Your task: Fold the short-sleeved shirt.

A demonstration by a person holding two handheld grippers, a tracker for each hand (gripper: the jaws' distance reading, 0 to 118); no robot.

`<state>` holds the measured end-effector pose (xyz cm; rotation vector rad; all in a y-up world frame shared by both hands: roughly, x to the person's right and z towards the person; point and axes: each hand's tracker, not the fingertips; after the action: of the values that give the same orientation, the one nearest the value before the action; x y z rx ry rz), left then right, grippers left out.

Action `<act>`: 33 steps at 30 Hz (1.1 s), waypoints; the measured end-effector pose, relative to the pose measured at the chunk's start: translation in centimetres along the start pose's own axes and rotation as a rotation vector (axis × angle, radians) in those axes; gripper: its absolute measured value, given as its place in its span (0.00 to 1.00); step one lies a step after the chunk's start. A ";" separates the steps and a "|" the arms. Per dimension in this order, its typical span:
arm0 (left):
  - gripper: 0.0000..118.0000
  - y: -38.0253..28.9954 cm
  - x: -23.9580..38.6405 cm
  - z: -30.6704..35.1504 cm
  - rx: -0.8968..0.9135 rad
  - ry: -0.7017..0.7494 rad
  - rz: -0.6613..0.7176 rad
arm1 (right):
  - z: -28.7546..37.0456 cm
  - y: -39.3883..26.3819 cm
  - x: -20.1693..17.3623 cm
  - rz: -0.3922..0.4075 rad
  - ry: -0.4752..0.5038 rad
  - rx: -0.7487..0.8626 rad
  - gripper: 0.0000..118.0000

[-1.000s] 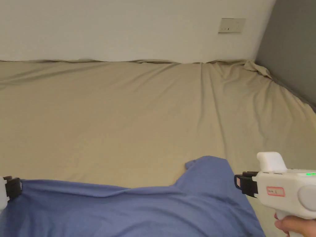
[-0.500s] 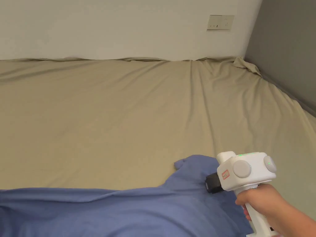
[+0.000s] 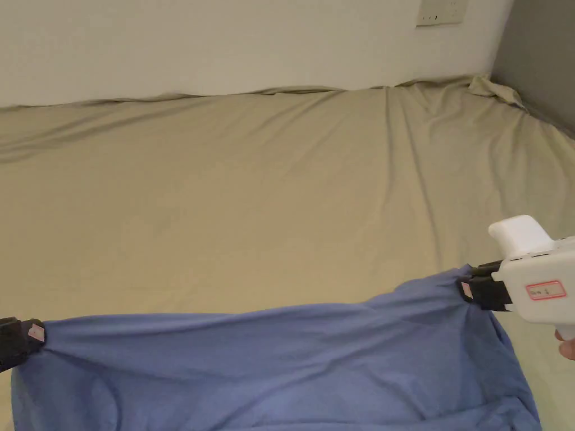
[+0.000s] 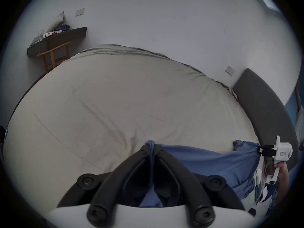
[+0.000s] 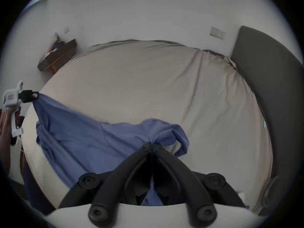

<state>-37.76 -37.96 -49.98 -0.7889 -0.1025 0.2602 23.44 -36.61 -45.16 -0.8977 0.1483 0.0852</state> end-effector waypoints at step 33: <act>0.14 -16.0 -3.8 -0.5 -0.203 0.210 -0.159 | -1.7 -17.2 -4.1 -0.066 -0.012 -0.265 0.04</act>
<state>-38.27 -50.12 -38.91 -0.9996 0.0072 0.0145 21.52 -48.70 -32.28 -1.1657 0.0970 0.0492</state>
